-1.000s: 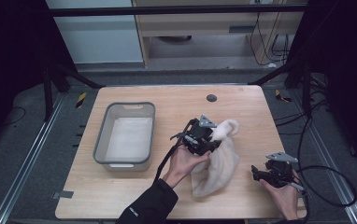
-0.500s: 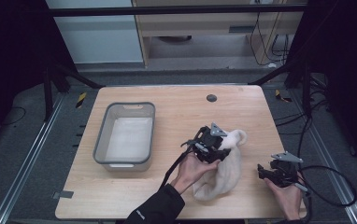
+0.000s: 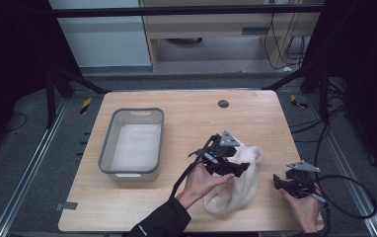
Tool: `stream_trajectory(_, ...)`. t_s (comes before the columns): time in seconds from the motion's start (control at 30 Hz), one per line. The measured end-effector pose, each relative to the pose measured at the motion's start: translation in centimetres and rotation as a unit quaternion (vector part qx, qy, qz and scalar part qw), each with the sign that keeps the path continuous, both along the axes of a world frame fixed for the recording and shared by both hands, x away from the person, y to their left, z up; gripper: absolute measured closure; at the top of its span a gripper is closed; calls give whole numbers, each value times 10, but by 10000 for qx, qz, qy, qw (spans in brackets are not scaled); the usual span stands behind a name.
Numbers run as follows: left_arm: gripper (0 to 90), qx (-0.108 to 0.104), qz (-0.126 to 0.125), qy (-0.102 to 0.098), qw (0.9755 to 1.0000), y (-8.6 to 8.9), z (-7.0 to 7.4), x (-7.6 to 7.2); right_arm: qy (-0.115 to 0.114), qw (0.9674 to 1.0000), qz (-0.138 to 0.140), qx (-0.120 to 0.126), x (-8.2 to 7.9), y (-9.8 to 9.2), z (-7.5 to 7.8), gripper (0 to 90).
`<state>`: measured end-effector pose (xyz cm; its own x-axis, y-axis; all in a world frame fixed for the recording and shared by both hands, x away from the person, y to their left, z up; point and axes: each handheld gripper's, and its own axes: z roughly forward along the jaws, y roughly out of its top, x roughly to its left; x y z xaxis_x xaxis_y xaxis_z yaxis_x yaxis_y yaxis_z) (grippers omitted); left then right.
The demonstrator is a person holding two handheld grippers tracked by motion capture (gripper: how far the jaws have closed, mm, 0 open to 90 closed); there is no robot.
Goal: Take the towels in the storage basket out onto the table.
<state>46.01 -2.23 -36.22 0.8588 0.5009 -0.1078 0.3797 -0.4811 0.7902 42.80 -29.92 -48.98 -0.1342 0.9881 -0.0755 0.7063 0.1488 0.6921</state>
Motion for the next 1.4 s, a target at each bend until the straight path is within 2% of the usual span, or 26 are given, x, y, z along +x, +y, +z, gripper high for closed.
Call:
stream_trajectory(0.2,354,-22,254,-137,9996,33,9,-1,-15,10000,47,-12,0,0,-1,332)
stream_trajectory(0.43,339,-17,567,-260,9981,75,11,-2,-39,9999,134,51,1,3,-2,312)
stream_trajectory(0.63,326,-50,916,-359,9951,115,8,-6,-68,9998,181,40,1,3,-2,301)
stream_trajectory(0.77,321,-93,1179,-393,9922,146,6,-10,-66,9998,186,60,0,4,-3,295)
stream_trajectory(0.8,318,-93,1179,-393,9922,146,6,-10,-66,9998,186,60,0,4,-3,295)
stream_trajectory(0.87,316,-119,1289,-404,9908,158,4,-12,-61,9998,193,81,0,4,-3,288)
stream_trajectory(1.1,308,-256,1717,-414,9839,201,-7,-19,-79,9996,265,54,0,4,-4,273)
stream_trajectory(1.27,287,-309,2015,-530,9776,227,-14,-27,-92,9995,282,80,0,5,-5,254)
stream_trajectory(1.4,283,-393,2349,-640,9691,251,-23,-33,-150,9993,344,89,-1,5,-5,233)
